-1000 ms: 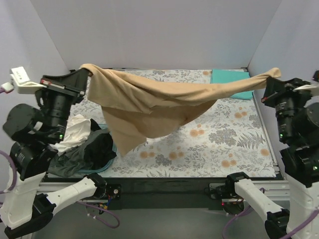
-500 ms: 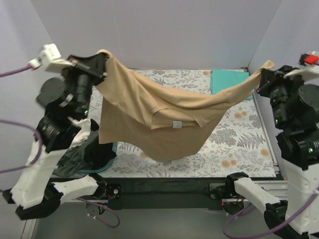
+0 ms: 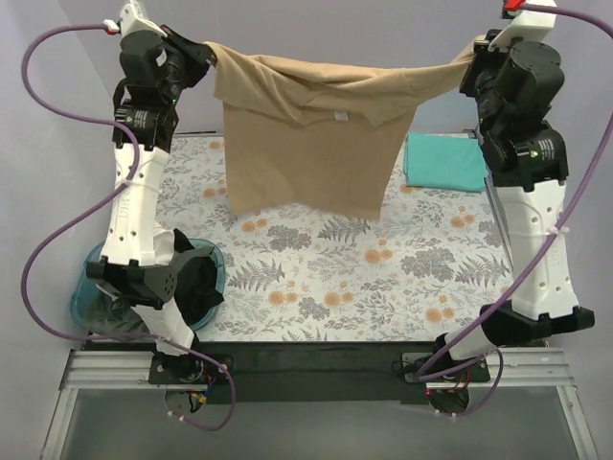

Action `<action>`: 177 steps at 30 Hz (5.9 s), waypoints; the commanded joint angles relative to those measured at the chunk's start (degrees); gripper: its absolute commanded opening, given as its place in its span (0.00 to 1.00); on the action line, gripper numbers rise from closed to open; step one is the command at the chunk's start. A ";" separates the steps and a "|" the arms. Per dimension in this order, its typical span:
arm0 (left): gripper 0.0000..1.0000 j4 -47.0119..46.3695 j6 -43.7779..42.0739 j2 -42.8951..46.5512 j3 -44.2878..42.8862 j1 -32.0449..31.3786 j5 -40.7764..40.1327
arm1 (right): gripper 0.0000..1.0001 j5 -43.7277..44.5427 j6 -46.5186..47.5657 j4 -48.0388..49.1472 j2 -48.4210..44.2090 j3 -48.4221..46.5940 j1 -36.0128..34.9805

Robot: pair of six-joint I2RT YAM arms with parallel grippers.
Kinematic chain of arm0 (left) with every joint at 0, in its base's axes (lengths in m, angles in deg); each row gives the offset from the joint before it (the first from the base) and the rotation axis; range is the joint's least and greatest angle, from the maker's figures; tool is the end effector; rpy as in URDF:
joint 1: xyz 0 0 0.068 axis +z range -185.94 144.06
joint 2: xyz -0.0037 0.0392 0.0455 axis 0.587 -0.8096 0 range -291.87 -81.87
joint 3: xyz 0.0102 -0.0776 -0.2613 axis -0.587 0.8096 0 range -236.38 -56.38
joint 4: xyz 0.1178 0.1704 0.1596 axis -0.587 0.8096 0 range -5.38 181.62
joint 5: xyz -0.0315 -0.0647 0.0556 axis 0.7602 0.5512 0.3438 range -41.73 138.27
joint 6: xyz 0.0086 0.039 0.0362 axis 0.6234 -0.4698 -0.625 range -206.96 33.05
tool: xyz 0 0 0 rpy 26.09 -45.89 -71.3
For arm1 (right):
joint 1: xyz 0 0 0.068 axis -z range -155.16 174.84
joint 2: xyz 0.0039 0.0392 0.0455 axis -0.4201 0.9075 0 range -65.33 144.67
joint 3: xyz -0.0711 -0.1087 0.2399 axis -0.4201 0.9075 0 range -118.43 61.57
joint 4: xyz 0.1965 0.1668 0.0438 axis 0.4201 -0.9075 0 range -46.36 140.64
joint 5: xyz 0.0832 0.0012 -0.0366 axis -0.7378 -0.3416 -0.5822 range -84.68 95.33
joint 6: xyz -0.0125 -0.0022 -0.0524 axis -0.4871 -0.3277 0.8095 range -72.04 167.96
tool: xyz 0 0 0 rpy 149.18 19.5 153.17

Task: Fold and stack the t-shirts
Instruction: Flatten the tshirt out

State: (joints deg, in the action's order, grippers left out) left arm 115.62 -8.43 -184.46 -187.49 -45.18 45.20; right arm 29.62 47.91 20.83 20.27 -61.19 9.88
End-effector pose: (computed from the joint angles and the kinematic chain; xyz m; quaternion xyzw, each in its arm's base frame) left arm 0.3691 -0.0581 0.5361 -0.4257 0.5835 -0.4653 0.5117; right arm 0.2591 0.0542 0.5861 0.0729 0.6606 -0.0419 0.7460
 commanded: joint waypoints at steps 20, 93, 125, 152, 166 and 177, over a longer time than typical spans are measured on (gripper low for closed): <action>0.42 1.95 6.29 35.88 77.14 1.06 2.98 | 0.41 5.84 -3.10 -7.99 -24.61 58.58 2.30; 0.92 2.32 -4.52 -21.82 23.16 -13.70 2.02 | 0.98 -13.61 -29.48 25.52 -14.22 82.69 -42.43; 0.94 5.99 8.23 -10.88 58.78 -14.33 -15.39 | 0.98 -6.89 -16.99 17.94 14.33 67.72 -6.22; 0.98 7.41 -3.81 -3.66 46.13 -11.95 -13.46 | 0.98 -7.75 -15.70 14.77 -5.13 66.11 -2.88; 0.98 9.78 -7.15 -27.40 24.06 -10.02 -6.16 | 0.98 -12.78 -8.47 15.12 25.04 40.16 -2.53; 0.98 12.50 -7.06 -38.03 15.47 -3.86 -5.63 | 0.98 -15.42 -10.75 13.81 40.25 29.60 -0.07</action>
State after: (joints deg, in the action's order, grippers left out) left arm 124.04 -14.55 -217.38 -169.88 -51.47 40.13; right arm 15.43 37.66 35.39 57.89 -28.25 8.55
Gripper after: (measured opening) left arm 0.982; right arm 0.984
